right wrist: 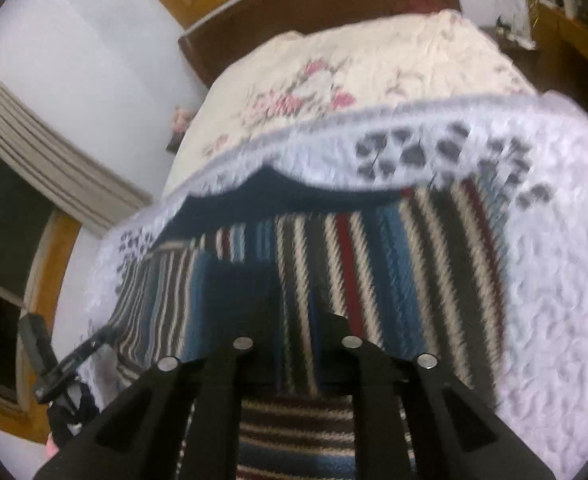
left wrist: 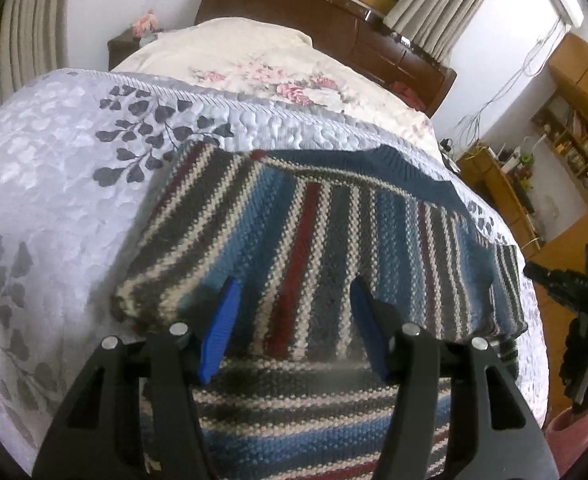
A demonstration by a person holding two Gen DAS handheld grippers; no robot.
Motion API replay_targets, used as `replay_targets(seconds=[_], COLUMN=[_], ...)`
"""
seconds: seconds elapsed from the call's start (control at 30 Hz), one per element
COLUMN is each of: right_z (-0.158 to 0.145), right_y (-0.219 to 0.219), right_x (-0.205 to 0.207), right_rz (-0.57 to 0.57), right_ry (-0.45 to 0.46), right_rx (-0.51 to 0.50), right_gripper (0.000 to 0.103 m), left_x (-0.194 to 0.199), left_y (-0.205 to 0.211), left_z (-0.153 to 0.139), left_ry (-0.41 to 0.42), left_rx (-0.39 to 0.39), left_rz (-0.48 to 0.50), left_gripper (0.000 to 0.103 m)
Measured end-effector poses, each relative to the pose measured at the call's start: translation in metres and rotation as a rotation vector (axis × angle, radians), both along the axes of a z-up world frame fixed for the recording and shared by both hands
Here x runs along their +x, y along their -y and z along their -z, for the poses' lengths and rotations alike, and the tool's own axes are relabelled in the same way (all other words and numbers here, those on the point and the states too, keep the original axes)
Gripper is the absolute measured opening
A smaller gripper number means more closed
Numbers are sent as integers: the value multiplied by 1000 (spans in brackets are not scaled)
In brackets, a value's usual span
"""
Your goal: Fold small clothes
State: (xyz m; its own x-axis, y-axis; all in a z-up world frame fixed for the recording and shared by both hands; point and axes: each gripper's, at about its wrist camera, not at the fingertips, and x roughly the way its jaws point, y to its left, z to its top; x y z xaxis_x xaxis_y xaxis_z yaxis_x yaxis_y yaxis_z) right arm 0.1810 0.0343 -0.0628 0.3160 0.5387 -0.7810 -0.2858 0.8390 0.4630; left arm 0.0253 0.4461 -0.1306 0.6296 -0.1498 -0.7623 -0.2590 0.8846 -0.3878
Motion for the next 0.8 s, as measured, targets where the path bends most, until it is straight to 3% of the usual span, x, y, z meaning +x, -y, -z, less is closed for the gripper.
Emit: replay_targets(seconds=[0.03,0.17,0.27,0.33,0.4,0.47,0.67,0.8], right_z=[6,25,43,53,52,44,-4,5], right_y=[-4,-24,-41,-50,-57,-60,-38,-17], right_x=[-2,-3,2,4,4,3,2,13], right_rz=[-20,-68,-79,-87,-107,-131,-99,-35], right_ry=[-20,-84,-136,-179,-157,-134,3,-13], right_rx=[31,86,64,91,80,119,179,127], right_gripper=[22,54,54,46,23,16,13,14], left_x=[1,3,0,-1,-2,-3,0,10], left_y=[3,7,6,2,-5,-12,-22,-15], left_z=[0,-4,-11,-13,-14,-14,-17,-6], left_ry=[-1,4,18,22,22,21,28,-2], left_rx=[8,23,32,30,25,22,22,32], left_rz=[6,26,24,13,-8,-28,-54,-24], left_gripper=[57,57,59,59,59,59,59,59])
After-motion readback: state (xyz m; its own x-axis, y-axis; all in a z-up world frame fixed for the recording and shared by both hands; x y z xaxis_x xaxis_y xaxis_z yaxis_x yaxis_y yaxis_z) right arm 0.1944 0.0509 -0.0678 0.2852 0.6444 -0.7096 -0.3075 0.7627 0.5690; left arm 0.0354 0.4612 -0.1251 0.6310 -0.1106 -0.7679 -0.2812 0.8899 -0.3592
